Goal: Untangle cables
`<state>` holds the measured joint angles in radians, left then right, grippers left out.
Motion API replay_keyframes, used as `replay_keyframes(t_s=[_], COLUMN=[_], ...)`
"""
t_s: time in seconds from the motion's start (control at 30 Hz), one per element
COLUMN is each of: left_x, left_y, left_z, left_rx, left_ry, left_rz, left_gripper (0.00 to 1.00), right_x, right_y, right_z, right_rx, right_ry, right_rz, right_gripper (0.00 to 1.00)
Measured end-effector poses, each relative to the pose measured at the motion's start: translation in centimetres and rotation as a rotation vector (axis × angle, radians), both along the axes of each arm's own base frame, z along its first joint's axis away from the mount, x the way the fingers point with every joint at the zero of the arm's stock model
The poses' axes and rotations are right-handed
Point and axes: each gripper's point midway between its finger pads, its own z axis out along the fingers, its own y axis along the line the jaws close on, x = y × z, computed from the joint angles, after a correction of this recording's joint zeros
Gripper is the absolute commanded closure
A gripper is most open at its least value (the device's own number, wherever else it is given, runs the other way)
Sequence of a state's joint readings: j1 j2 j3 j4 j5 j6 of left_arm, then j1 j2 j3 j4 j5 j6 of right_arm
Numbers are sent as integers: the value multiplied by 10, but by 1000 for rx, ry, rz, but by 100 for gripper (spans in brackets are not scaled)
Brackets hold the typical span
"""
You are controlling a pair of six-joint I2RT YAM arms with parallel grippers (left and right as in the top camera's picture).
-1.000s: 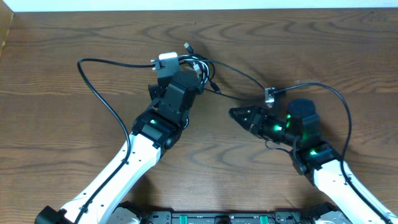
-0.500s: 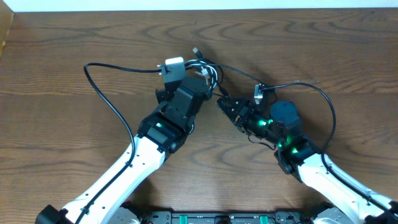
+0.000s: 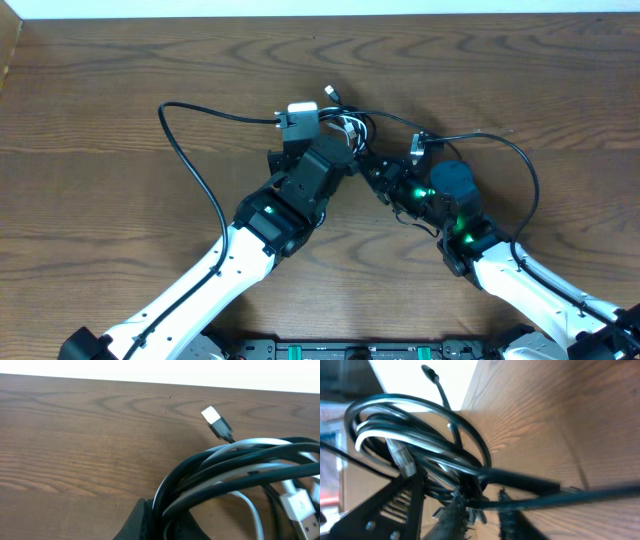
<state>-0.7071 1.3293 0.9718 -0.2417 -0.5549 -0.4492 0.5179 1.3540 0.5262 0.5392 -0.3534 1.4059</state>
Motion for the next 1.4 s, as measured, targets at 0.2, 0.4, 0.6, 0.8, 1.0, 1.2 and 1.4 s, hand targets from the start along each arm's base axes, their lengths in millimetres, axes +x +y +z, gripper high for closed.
replay_keyframes(t_s=[0.2, 0.4, 0.6, 0.8, 1.0, 1.2, 1.4], left_x=[-2, -1, -1, -1, -1, -6, -9], left_y=[1, 9, 13, 13, 12, 1, -6], left_z=[-2, 0, 1, 1, 1, 1, 1], left_rx=[22, 70, 90, 93, 96, 95, 95], left_ry=[11, -3, -9, -9, -9, -12, -13], left_rz=[-7, 17, 29, 27, 24, -7, -29], left_gripper=[92, 92, 93, 93, 92, 92, 92], right_x=[1, 2, 3, 2, 2, 2, 4], right_y=[-1, -2, -4, -2, -2, -3, -5], right_z=[-6, -7, -8, -6, -6, -6, -10], right_rx=[-48, -128, -121, -50, 21, 54, 58], right_ry=[-28, -118, -108, -39, 48, 90, 118], right_rz=[7, 39, 32, 20, -11, -33, -58], right_gripper=[99, 92, 76, 73, 71, 73, 88])
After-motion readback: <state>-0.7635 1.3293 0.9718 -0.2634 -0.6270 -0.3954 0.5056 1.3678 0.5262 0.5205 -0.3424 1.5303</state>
